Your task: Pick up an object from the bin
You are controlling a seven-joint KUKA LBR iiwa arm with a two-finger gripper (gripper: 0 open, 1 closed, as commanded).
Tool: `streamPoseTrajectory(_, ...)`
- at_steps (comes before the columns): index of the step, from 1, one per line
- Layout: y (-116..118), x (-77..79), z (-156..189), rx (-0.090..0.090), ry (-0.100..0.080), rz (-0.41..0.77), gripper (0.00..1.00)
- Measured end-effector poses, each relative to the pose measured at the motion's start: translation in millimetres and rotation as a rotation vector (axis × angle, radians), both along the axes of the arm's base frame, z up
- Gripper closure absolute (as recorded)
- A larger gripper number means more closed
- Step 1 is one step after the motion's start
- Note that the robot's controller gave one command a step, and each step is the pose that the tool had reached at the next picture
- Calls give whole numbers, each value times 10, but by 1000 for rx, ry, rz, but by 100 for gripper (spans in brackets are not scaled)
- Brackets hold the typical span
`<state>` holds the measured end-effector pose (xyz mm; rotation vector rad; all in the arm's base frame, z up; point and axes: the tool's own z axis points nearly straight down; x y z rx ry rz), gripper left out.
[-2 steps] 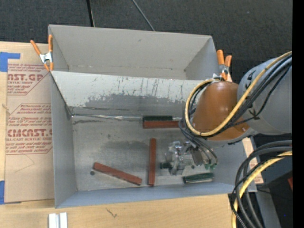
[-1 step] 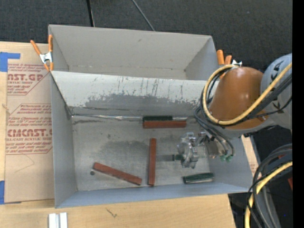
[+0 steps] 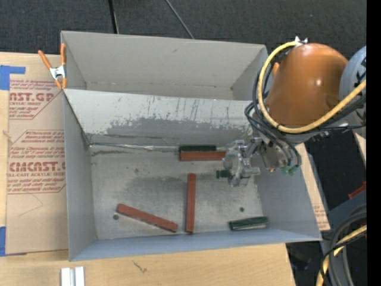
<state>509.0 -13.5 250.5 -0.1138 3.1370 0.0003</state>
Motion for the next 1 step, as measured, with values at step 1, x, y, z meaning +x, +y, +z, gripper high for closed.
streamPoseTrajectory(1,0,0,0,0,0,0,100)
